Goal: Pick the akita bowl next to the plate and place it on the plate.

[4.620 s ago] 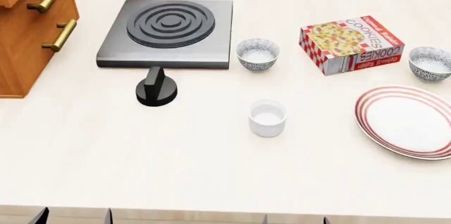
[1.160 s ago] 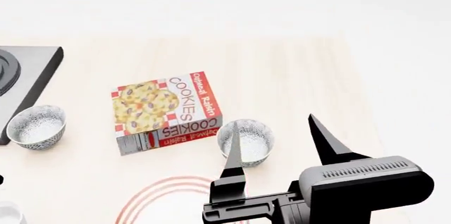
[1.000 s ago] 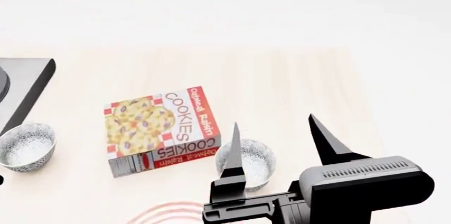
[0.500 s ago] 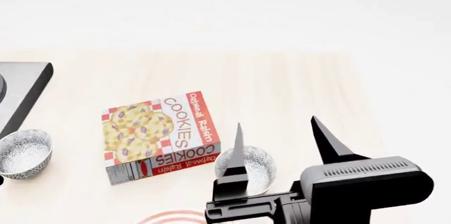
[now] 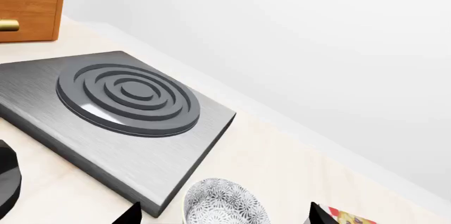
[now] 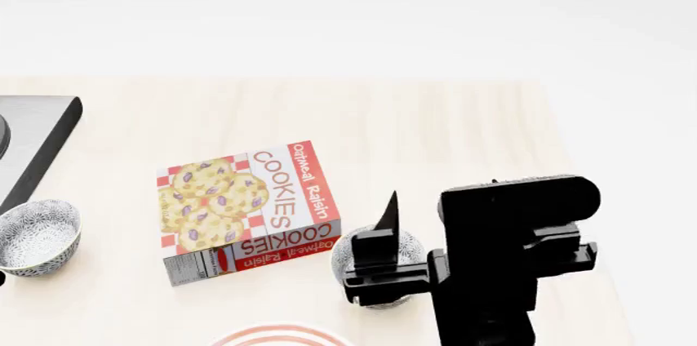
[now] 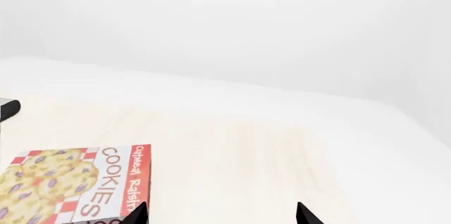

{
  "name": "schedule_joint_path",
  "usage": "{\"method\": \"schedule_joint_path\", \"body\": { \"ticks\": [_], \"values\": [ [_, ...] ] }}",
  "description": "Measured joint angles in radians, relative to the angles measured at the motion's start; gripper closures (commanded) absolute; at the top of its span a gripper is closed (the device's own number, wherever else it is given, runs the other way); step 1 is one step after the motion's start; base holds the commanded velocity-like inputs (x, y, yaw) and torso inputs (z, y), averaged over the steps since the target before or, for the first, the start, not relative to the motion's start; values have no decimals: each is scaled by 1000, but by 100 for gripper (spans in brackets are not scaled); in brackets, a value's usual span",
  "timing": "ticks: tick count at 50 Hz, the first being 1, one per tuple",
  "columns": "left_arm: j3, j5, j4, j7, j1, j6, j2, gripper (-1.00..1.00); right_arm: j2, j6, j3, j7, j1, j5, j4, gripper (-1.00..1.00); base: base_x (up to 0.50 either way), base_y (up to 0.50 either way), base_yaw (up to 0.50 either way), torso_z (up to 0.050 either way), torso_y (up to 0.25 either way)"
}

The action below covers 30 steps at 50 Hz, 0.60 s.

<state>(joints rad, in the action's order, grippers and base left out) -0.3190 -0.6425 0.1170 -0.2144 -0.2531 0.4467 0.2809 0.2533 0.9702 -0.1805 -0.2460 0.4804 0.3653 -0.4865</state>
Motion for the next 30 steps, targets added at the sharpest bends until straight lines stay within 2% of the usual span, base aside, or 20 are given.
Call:
{"method": "schedule_joint_path", "body": {
  "ticks": [16, 30],
  "values": [
    [3, -4, 1, -4, 2, -3, 3, -100, -19, 149, -34, 12, 192, 9, 221, -100, 0, 0, 0, 0, 0],
    [7, -7, 0, -7, 3, -8, 7, -100, -49, 197, -64, 55, 343, 17, 474, -100, 0, 0, 0, 0, 0]
  ]
}}
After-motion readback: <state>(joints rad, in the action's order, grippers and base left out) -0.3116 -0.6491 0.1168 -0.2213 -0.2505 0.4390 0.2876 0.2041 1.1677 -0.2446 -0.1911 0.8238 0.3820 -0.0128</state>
